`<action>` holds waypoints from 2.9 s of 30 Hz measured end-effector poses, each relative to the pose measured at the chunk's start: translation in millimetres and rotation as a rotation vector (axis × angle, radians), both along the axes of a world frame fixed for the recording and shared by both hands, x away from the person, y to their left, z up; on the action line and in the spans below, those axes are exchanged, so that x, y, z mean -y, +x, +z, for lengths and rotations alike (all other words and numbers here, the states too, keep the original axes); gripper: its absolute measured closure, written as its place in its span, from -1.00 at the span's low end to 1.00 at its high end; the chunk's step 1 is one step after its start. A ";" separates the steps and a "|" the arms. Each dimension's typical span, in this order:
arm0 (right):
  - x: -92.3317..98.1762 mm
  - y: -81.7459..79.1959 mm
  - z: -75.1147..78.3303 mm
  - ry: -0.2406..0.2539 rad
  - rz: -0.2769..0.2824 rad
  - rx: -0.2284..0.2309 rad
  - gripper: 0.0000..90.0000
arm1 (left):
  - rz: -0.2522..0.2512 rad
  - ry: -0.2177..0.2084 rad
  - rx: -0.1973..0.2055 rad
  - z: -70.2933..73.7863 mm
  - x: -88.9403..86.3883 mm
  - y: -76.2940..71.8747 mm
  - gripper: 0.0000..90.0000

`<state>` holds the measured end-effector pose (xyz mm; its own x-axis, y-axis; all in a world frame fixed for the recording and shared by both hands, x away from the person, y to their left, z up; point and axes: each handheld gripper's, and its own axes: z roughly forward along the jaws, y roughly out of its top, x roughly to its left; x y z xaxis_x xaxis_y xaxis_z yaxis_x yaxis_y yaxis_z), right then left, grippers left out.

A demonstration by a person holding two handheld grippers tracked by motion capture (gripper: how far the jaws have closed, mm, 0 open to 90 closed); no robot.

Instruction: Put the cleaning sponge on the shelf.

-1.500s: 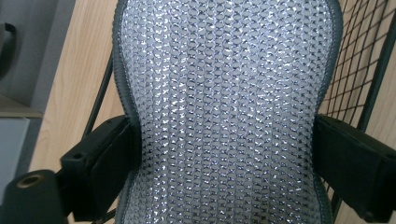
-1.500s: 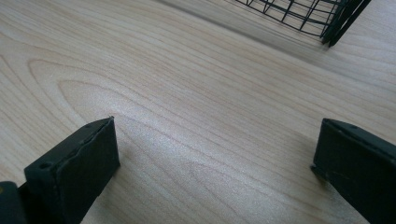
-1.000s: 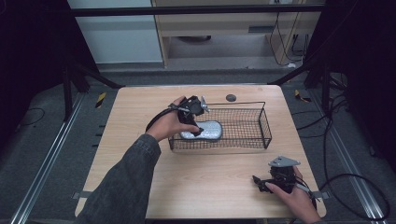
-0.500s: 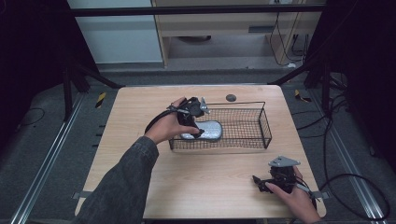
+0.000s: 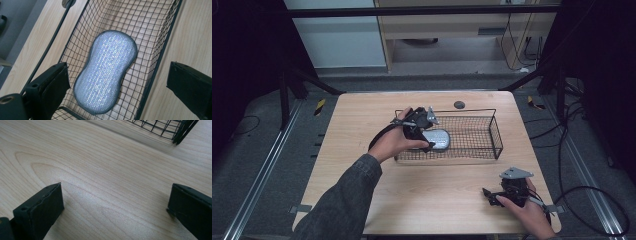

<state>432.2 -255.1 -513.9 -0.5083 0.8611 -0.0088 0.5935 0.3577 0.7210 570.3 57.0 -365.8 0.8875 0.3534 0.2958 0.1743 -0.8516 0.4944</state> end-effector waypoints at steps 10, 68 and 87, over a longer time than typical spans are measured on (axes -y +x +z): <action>-0.1 0.2 -0.1 0.001 0.001 0.001 -0.99 | 0.014 -0.027 0.020 -3.6 11.0 -23.6 -0.92; 0.0 -0.6 -0.1 0.001 -0.001 0.001 -0.99 | 0.049 -0.162 -0.026 -63.8 -25.0 -132.4 -0.89; -0.1 -0.7 0.0 0.003 -0.001 0.001 -0.99 | 0.181 -0.179 -0.045 -82.5 -72.1 -130.9 -0.88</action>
<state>431.6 -255.0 -513.9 -0.5073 0.8617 -0.0066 0.5935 0.3549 0.7224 439.4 129.1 -448.4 0.8159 0.5508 0.1758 0.3410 -0.7040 0.6230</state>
